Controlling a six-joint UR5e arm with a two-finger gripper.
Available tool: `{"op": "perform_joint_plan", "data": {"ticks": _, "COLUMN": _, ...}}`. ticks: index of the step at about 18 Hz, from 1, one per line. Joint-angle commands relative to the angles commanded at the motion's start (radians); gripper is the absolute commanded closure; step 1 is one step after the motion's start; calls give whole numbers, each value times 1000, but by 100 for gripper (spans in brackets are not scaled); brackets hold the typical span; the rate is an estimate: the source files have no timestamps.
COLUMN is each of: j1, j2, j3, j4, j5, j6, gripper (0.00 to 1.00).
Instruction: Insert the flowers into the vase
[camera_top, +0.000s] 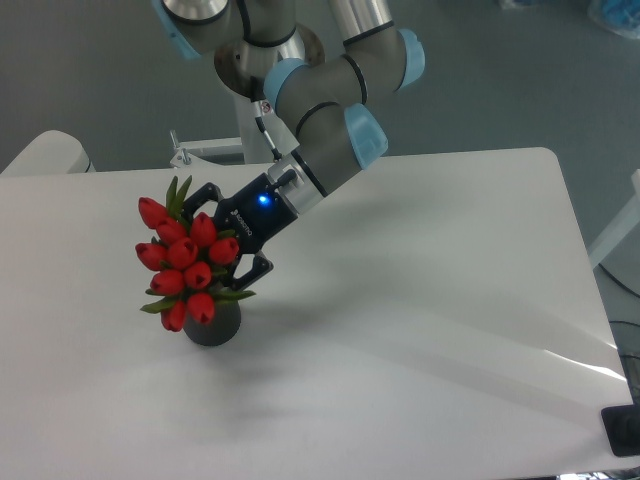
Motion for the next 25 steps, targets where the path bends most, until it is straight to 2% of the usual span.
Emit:
{"op": "perform_joint_plan", "data": {"ticks": 10, "j1": 29, "j2": 29, "j3": -14, "j4": 0, "j5": 66, "j6": 17, "gripper": 12}}
{"op": "perform_joint_plan", "data": {"ticks": 14, "j1": 77, "j2": 29, "j3": -8, "j4": 0, "j5": 72, "j6": 47, "gripper": 10}}
{"op": "perform_joint_plan", "data": {"ticks": 17, "j1": 132, "j2": 29, "j3": -2, "j4": 0, "j5": 72, "j6": 112, "gripper": 4}}
{"op": "perform_joint_plan", "data": {"ticks": 18, "j1": 147, "j2": 31, "j3": 9, "j4": -2, "j5": 72, "j6": 126, "gripper": 0}}
{"op": "perform_joint_plan", "data": {"ticks": 20, "j1": 178, "j2": 31, "j3": 37, "j4": -3, "j5": 89, "j6": 124, "gripper": 0}}
{"op": "perform_joint_plan", "data": {"ticks": 23, "j1": 279, "j2": 51, "j3": 101, "j4": -5, "j5": 214, "j6": 130, "gripper": 0}}
{"op": "perform_joint_plan", "data": {"ticks": 25, "j1": 308, "j2": 49, "j3": 161, "j4": -6, "j5": 297, "j6": 133, "gripper": 0}}
